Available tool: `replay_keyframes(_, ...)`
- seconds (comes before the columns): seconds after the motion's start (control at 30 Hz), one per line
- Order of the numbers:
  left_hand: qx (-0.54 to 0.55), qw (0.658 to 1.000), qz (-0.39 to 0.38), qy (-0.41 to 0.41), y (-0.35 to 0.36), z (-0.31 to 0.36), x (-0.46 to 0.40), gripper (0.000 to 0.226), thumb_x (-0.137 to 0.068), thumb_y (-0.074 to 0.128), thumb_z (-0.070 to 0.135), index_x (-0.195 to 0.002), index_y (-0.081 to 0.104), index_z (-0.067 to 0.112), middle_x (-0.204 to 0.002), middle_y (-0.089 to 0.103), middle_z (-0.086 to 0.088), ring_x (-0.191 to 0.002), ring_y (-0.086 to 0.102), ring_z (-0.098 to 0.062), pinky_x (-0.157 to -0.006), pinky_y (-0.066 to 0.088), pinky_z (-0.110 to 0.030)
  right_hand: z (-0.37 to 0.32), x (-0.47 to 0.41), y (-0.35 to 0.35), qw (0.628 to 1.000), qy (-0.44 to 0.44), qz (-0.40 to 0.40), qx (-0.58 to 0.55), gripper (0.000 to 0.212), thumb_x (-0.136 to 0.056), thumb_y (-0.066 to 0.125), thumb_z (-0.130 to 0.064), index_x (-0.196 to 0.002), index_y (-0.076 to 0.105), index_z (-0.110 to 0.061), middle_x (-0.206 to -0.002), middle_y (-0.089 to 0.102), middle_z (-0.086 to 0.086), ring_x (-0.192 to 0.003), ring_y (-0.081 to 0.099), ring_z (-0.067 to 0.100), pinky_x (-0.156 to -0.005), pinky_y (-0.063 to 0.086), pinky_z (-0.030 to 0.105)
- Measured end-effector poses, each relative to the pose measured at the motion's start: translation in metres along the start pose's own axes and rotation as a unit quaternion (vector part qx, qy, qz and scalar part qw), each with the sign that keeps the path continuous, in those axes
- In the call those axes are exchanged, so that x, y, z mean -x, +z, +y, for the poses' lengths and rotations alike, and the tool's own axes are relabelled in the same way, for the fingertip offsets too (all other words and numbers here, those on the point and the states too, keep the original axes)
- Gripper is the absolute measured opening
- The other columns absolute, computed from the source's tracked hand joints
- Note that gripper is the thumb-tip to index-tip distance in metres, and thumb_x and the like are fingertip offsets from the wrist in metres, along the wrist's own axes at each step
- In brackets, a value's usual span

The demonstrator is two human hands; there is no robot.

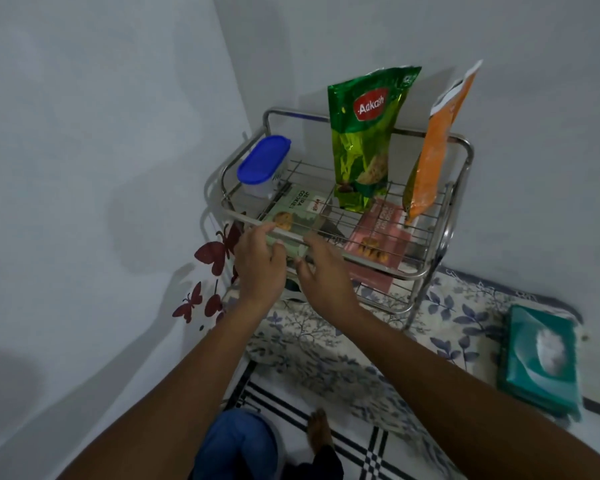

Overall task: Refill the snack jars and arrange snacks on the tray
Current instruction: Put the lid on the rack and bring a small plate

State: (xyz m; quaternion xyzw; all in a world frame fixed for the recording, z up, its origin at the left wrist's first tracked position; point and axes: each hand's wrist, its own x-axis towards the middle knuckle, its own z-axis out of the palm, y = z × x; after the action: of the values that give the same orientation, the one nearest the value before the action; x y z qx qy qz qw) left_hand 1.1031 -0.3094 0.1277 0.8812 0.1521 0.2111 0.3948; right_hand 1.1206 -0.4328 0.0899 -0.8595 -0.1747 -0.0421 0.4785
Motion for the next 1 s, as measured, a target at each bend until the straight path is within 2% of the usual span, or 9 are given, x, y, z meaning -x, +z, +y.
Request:
replay_keyframes(0.2, 0.000, 1.000, -0.017, 0.014, 0.007, 0.001, 0.018, 0.037, -0.098, 0.053, 0.013, -0.134, 0.060, 0.014, -0.136, 0.057, -0.009, -0.128, 0.048, -0.028, -0.110, 0.039, -0.051, 0.008, 0.020, -0.010, 1.000, 0.004, -0.003, 0.008, 0.035, -0.105, 0.050, -0.029, -0.136, 0.052, -0.014, -0.132, 0.058, 0.006, -0.121, 0.051, 0.022, -0.098, 0.047, 0.043)
replay_keyframes(0.43, -0.023, 0.998, -0.051, 0.003, 0.022, -0.017, 0.029, 0.033, -0.101, 0.053, 0.015, -0.132, 0.061, 0.012, -0.133, 0.058, -0.010, -0.125, 0.051, -0.028, -0.107, 0.041, -0.053, 0.030, 0.033, -0.002, 0.999, 0.027, -0.041, 0.019, 0.037, -0.105, 0.048, -0.029, -0.139, 0.050, -0.014, -0.137, 0.055, 0.008, -0.125, 0.049, 0.026, -0.098, 0.046, 0.045)
replay_keyframes(0.5, -0.037, 0.997, -0.063, -0.007, 0.024, -0.029, 0.032, 0.034, -0.100, 0.052, 0.014, -0.132, 0.062, 0.012, -0.132, 0.058, -0.010, -0.125, 0.050, -0.029, -0.106, 0.043, -0.052, 0.038, 0.035, 0.006, 0.998, 0.038, -0.053, 0.022, 0.039, -0.106, 0.048, -0.031, -0.141, 0.050, -0.015, -0.139, 0.054, 0.008, -0.122, 0.051, 0.027, -0.095, 0.048, 0.044)
replay_keyframes(0.6, -0.064, 0.995, -0.075, -0.024, 0.027, -0.054, 0.033, 0.031, -0.100, 0.053, 0.013, -0.129, 0.064, 0.010, -0.129, 0.060, -0.012, -0.121, 0.053, -0.032, -0.105, 0.043, -0.050, 0.053, 0.037, 0.025, 0.995, 0.056, -0.077, 0.018, 0.038, -0.105, 0.048, -0.028, -0.142, 0.049, -0.016, -0.136, 0.055, 0.008, -0.117, 0.054, 0.028, -0.086, 0.046, 0.036)
replay_keyframes(0.8, -0.102, 0.986, -0.118, -0.067, 0.034, -0.110, 0.022, 0.033, -0.098, 0.053, 0.009, -0.129, 0.064, 0.005, -0.134, 0.062, -0.017, -0.127, 0.053, -0.034, -0.108, 0.041, -0.045, 0.079, 0.030, 0.061, 0.985, 0.104, -0.134, 0.042, 0.045, -0.106, 0.047, -0.024, -0.149, 0.045, -0.013, -0.147, 0.051, 0.014, -0.134, 0.046, 0.031, -0.105, 0.043, 0.040)
replay_keyframes(0.87, -0.106, 0.982, -0.130, -0.088, 0.039, -0.130, 0.014, 0.033, -0.098, 0.054, 0.010, -0.130, 0.064, 0.005, -0.135, 0.061, -0.017, -0.126, 0.054, -0.033, -0.107, 0.041, -0.041, 0.091, 0.023, 0.076, 0.981, 0.113, -0.148, 0.050, 0.045, -0.106, 0.045, -0.021, -0.149, 0.045, -0.009, -0.147, 0.051, 0.017, -0.135, 0.046, 0.034, -0.108, 0.041, 0.040)
replay_keyframes(1.0, -0.110, 0.971, -0.165, -0.130, 0.055, -0.168, -0.004, 0.036, -0.098, 0.056, 0.013, -0.133, 0.062, 0.008, -0.135, 0.061, -0.017, -0.123, 0.056, -0.034, -0.105, 0.046, -0.046, 0.123, 0.007, 0.110, 0.967, 0.176, -0.180, 0.037, 0.047, -0.106, 0.046, -0.023, -0.151, 0.042, -0.008, -0.151, 0.046, 0.019, -0.136, 0.046, 0.035, -0.109, 0.042, 0.040)
